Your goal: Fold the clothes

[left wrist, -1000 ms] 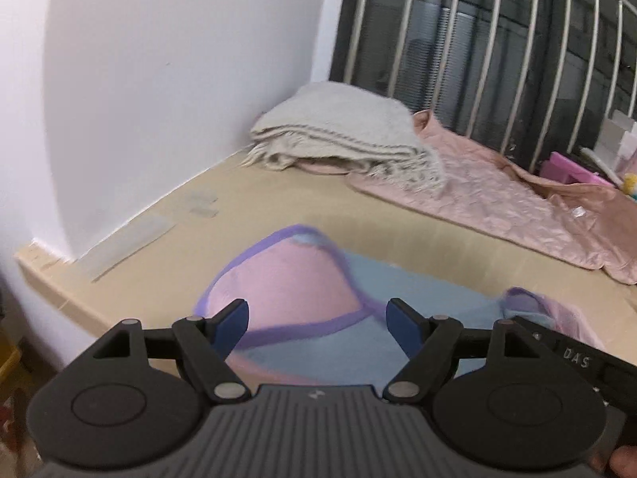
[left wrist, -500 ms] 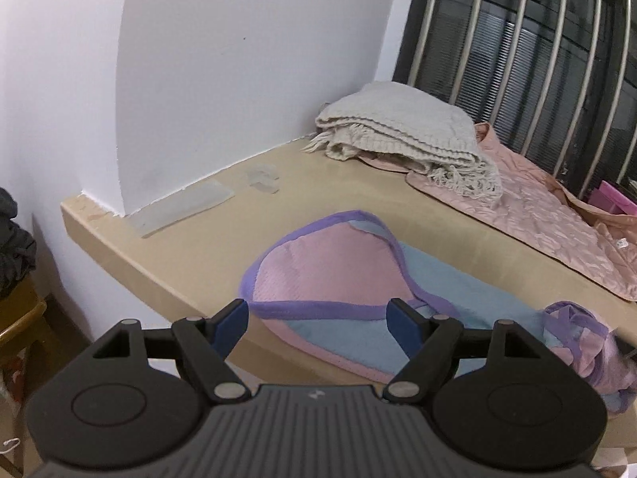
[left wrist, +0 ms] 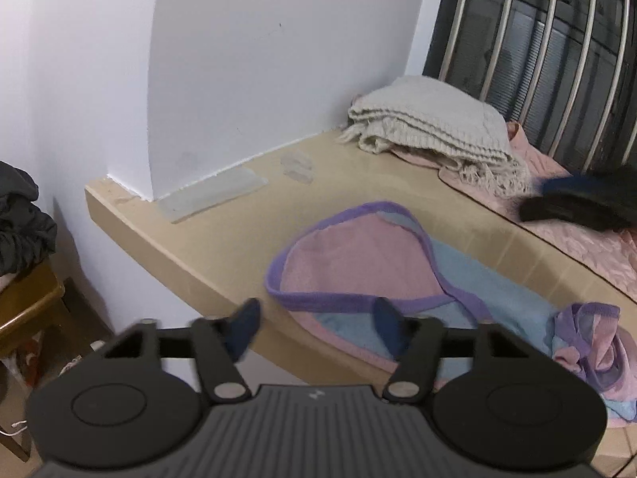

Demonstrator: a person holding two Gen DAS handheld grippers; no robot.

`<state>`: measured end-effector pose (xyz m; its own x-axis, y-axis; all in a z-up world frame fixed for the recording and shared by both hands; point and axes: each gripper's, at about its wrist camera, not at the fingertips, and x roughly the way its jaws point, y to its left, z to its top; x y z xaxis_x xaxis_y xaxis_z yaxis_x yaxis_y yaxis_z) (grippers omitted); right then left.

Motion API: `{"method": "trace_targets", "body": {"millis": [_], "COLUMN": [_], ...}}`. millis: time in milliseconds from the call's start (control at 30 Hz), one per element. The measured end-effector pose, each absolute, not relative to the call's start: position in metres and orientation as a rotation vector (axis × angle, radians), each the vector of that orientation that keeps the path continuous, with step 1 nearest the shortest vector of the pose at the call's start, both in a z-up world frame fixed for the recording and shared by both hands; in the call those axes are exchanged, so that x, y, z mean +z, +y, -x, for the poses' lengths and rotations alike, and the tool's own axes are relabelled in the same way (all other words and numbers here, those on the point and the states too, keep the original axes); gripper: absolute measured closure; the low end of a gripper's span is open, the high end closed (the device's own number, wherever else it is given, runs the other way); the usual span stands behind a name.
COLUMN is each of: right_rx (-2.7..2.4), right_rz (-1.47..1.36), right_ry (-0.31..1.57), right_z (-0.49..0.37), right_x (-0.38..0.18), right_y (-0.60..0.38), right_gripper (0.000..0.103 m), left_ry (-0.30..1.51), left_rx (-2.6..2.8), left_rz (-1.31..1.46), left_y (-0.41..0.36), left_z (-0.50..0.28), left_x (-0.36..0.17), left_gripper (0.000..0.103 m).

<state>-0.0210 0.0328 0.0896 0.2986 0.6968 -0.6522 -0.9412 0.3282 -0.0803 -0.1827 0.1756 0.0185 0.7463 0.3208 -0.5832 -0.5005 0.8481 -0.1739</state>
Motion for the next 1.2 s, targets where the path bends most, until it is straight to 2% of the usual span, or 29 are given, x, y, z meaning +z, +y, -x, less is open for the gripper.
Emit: {"method": "trace_targets", "body": {"millis": [100,200,233,267,333,367,400,433,633,967,1067,1200], "right_rx": [1.205,1.199,1.189,1.187,1.195,1.208,1.207,1.191,1.007,0.605,0.51,0.306], "right_rz": [0.626,0.683,0.684,0.685,0.678,0.658,0.641,0.633,0.509,0.151,0.1,0.128], "right_ry": [0.645,0.68,0.705,0.734,0.779,0.792,0.808,0.812,0.738,0.633,0.607,0.597], "right_z": [0.006,-0.002,-0.008,-0.012,-0.017,-0.019,-0.02,-0.019,-0.034,-0.094,-0.106,-0.142], "right_x": [0.074,0.055,0.05,0.046,0.038,0.033,0.032,0.032,0.045,0.106,0.126,0.121], "right_y": [0.097,0.13,0.138,0.142,0.146,0.143,0.14,0.137,0.097,-0.055,-0.092,-0.115], "right_gripper": [0.046,0.048,0.052,0.057,0.082,0.087,0.098,0.1,0.101,0.102,0.102,0.101], "left_ry": [0.57,0.571,0.574,0.576,0.572,0.568,0.563,0.558,0.431,0.498,0.511,0.541], "left_rx": [0.462,0.469,0.471,0.467,0.457,0.455,0.453,0.449,0.3,-0.049,-0.132,-0.179], "left_rz": [0.348,0.358,0.363,0.377,0.406,0.417,0.427,0.438,0.371,0.339,0.329,0.284], "left_y": [0.174,0.177,0.178,0.18,0.183,0.185,0.186,0.188,0.181,0.144,0.122,0.084], "left_z": [0.182,0.178,0.176,0.174,0.172,0.171,0.17,0.169,0.142,0.005,-0.038,-0.106], "left_x": [0.019,0.02,0.02,0.02,0.02,0.02,0.019,0.019,0.048,0.113,0.121,0.12], "left_gripper": [0.058,0.073,0.085,0.088,0.093,0.096,0.097,0.098,0.099,0.099,0.099,0.097]}}
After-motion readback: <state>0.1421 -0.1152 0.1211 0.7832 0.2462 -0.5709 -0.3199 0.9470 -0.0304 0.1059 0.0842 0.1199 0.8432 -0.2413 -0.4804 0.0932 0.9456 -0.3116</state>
